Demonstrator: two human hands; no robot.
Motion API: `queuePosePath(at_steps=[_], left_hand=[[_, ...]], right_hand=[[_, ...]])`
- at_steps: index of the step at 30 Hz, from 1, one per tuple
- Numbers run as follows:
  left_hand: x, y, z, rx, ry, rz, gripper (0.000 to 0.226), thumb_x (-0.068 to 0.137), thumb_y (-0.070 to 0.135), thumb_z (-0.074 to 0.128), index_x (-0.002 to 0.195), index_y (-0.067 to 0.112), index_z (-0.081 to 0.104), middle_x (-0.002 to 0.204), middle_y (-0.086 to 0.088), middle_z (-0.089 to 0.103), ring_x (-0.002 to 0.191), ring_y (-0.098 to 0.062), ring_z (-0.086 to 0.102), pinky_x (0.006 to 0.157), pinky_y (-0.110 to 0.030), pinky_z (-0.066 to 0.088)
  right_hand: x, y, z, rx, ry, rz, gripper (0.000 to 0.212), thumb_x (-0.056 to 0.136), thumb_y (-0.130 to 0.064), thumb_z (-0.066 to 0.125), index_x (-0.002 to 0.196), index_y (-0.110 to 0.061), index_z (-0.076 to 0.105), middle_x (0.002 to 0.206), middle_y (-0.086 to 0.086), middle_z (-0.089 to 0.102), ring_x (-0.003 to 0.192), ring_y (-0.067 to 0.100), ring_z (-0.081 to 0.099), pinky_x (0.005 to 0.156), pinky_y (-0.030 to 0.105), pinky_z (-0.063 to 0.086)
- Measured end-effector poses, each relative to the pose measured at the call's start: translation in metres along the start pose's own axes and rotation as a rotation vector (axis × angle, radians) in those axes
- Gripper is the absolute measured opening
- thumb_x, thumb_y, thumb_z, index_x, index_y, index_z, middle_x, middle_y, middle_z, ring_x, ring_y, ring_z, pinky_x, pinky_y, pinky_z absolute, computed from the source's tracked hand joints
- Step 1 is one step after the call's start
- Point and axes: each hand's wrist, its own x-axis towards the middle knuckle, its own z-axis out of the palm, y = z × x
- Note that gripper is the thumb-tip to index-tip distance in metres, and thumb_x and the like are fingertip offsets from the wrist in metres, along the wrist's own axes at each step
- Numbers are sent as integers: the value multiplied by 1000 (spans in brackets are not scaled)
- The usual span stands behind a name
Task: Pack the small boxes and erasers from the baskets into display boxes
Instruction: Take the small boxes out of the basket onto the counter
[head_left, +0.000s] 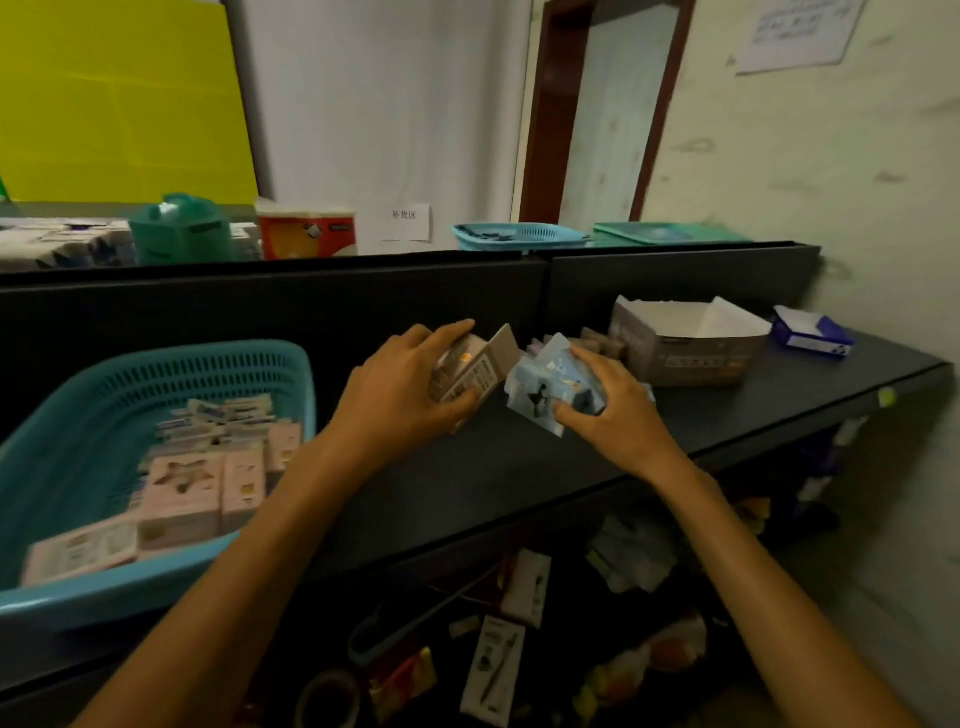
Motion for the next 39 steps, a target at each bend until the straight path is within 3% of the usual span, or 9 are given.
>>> queuePosePath(at_steps=[3, 7, 15, 26, 29, 33, 36, 39], left_hand=[[13, 23, 40, -17, -17, -20, 72, 80, 50, 62, 143, 36, 30, 118, 3, 51, 102, -15, 53, 79, -39, 53], [33, 42, 82, -40, -54, -73, 73, 80, 49, 62, 143, 36, 29, 118, 4, 50, 102, -14, 52, 80, -39, 52], [76, 37, 143, -36, -102, -157, 77, 81, 47, 64, 145, 36, 22, 129, 4, 41, 113, -15, 46, 90, -39, 49], [171, 9, 204, -22, -63, -180, 81, 82, 45, 63, 148, 36, 17, 136, 1, 34, 118, -17, 43, 91, -37, 48], [189, 5, 216, -76, -50, -211, 82, 79, 42, 69, 145, 28, 24, 137, 1, 36, 119, -17, 45, 92, -38, 48], [206, -1, 226, -152, -34, -246, 67, 73, 39, 75, 127, 20, 40, 128, 1, 44, 108, -16, 51, 86, -34, 49], [216, -5, 230, -51, -72, -202, 55, 75, 44, 72, 119, 21, 46, 122, 1, 48, 103, -17, 52, 86, -35, 47], [223, -5, 234, 144, -105, -147, 57, 78, 50, 64, 126, 23, 47, 129, 1, 49, 116, -19, 46, 98, -38, 34]], right_hand=[[-3, 39, -30, -34, 16, 16, 70, 82, -25, 72, 143, -17, 38, 135, 9, 44, 122, 23, 46, 96, 31, 41], [3, 83, -57, -33, 9, 68, 70, 81, -26, 72, 142, -22, 39, 130, 9, 46, 116, 21, 49, 89, 27, 41], [51, 151, -62, -18, 1, 125, 71, 82, -30, 71, 144, -19, 37, 137, 10, 43, 124, 25, 46, 99, 36, 43], [146, 188, -12, -29, -8, 94, 70, 89, -32, 64, 147, -20, 28, 147, 10, 32, 134, 25, 34, 104, 31, 33], [166, 199, -3, -56, 6, 97, 69, 90, -34, 62, 148, -19, 26, 147, 10, 31, 134, 24, 33, 100, 27, 31], [184, 212, 4, -111, -54, 97, 72, 89, -41, 60, 149, -22, 24, 147, 8, 31, 133, 26, 35, 107, 40, 37], [193, 216, 5, -167, -85, 65, 73, 89, -41, 60, 149, -21, 23, 146, 6, 32, 131, 24, 36, 106, 41, 39], [201, 218, 4, -253, -100, -13, 73, 88, -40, 60, 148, -19, 25, 145, 6, 33, 131, 25, 35, 106, 37, 37]])
